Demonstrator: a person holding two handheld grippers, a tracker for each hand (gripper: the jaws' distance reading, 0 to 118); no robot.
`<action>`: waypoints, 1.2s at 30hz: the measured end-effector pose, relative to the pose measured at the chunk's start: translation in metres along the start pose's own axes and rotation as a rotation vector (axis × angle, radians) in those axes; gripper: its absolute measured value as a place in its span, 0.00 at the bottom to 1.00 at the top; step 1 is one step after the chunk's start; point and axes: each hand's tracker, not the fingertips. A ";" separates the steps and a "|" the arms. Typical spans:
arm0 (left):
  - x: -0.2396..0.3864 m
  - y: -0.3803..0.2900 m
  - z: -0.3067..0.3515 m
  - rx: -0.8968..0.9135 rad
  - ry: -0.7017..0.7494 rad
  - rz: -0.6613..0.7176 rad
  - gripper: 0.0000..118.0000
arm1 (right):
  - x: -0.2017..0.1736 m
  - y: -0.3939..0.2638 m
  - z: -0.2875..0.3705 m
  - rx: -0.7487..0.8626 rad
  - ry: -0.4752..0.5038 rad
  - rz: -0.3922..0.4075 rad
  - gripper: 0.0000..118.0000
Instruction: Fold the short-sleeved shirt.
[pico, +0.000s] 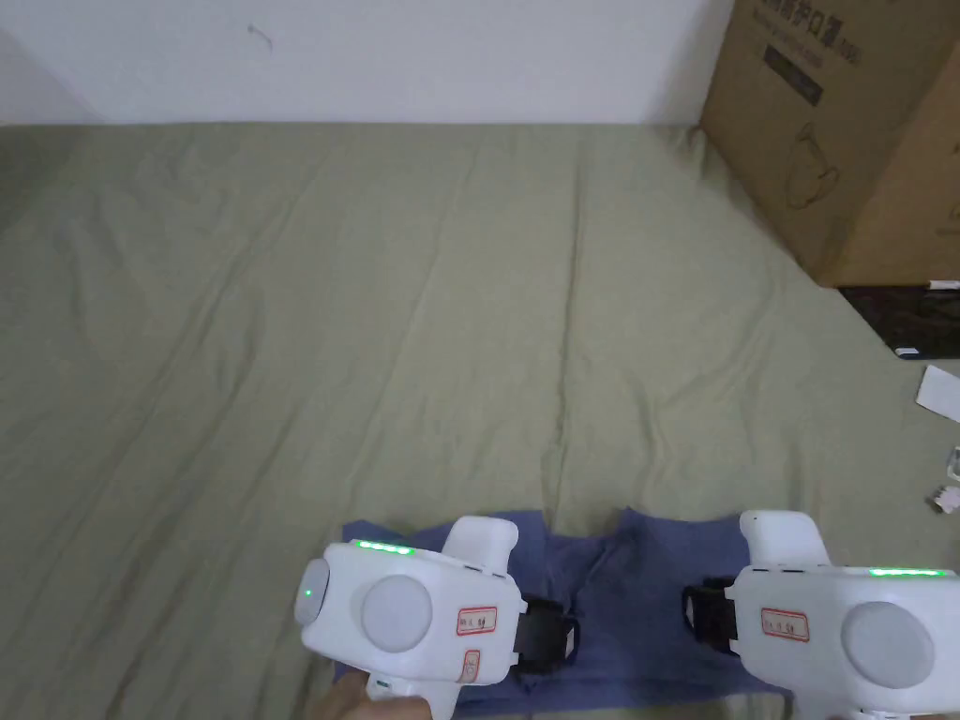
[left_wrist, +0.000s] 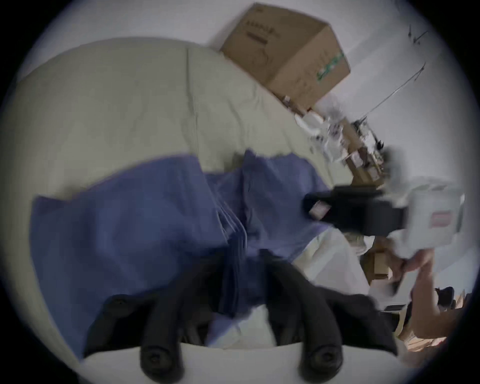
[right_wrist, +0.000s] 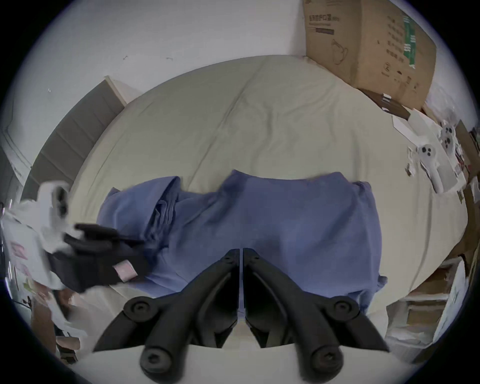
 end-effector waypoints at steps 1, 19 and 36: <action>-0.009 0.002 -0.003 0.012 -0.038 0.036 0.55 | 0.004 -0.001 0.001 -0.001 -0.004 -0.008 0.02; -0.064 -0.005 0.071 0.163 0.024 0.344 0.04 | 0.003 -0.004 0.011 0.035 0.022 0.001 0.02; 0.017 -0.007 -0.008 -0.036 -0.042 0.163 0.03 | 0.016 -0.011 0.007 0.018 0.030 -0.050 0.02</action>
